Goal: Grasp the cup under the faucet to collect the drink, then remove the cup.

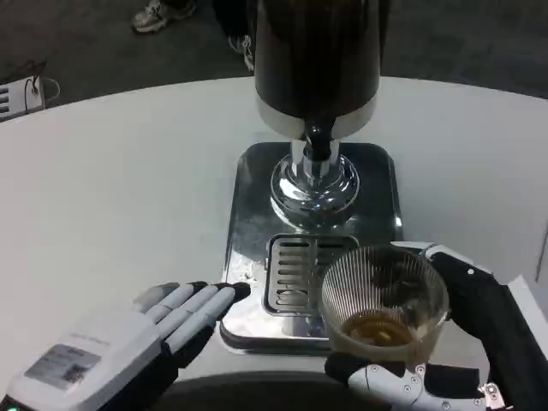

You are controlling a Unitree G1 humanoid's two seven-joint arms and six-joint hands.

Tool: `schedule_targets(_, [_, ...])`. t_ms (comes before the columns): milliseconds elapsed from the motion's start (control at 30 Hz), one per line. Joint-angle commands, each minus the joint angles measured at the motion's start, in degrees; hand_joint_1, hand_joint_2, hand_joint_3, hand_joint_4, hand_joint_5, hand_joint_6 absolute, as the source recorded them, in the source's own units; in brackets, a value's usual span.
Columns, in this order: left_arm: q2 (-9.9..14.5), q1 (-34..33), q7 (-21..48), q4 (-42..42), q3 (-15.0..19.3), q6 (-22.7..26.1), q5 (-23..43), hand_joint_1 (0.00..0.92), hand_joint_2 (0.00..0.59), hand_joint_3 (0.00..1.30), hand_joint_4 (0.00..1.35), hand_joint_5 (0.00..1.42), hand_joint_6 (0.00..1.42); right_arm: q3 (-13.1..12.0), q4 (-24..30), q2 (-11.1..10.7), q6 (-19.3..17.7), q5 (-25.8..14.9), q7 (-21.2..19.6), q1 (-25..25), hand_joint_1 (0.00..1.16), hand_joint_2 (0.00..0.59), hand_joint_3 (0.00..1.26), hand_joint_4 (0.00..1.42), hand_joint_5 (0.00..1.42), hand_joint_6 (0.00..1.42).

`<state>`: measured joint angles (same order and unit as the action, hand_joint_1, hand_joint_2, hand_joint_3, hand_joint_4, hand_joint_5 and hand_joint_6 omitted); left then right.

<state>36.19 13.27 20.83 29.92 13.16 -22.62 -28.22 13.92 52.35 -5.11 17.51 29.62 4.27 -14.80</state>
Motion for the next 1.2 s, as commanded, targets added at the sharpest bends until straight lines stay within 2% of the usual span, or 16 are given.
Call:
schedule_targets(33, [-0.9,-0.9,0.8,1.7,-2.6,2.5,-1.6,0.0,0.093,0.0,0.0,0.0,0.0,-1.6,1.9,0.3,-0.2,-1.4,0.9,-0.6,0.99,0.209,1.09,1.31,1.4,1.38])
schedule_targets(133, [-2.4,-1.5,1.5,4.0,-4.7,6.2,-3.8,0.0,0.094,0.0,0.0,0.0,0.0,-4.0,2.1,0.2,0.3,-3.8,1.9,-0.7,0.99,0.209,1.09,1.31,1.4,1.38])
schedule_targets(267, [-5.0,-1.1,1.7,7.9,-6.9,10.3,-6.2,0.0,0.094,0.0,0.0,0.0,0.0,-7.8,2.3,-1.3,1.1,-6.9,4.4,0.7,0.99,0.209,1.09,1.31,1.4,1.38])
schedule_targets(467, [-7.2,-0.4,1.8,10.3,-9.1,14.2,-9.7,0.0,0.095,0.0,0.0,0.0,0.0,-10.4,2.8,-2.9,0.2,-8.9,5.6,0.4,0.99,0.209,1.09,1.31,1.4,1.38])
schedule_targets(733, [-7.8,-0.8,2.2,10.8,-10.5,16.6,-10.9,0.0,0.091,0.0,0.0,0.0,0.0,-10.8,2.1,-3.9,-0.8,-9.9,5.7,0.6,0.99,0.209,1.09,1.31,1.4,1.38])
schedule_targets(1200, [-6.9,-2.4,2.4,8.7,-10.2,16.8,-9.6,0.0,0.088,0.0,0.0,0.0,0.0,-9.5,0.0,-3.7,-0.7,-9.2,4.6,2.3,0.99,0.209,1.09,1.31,1.4,1.38])
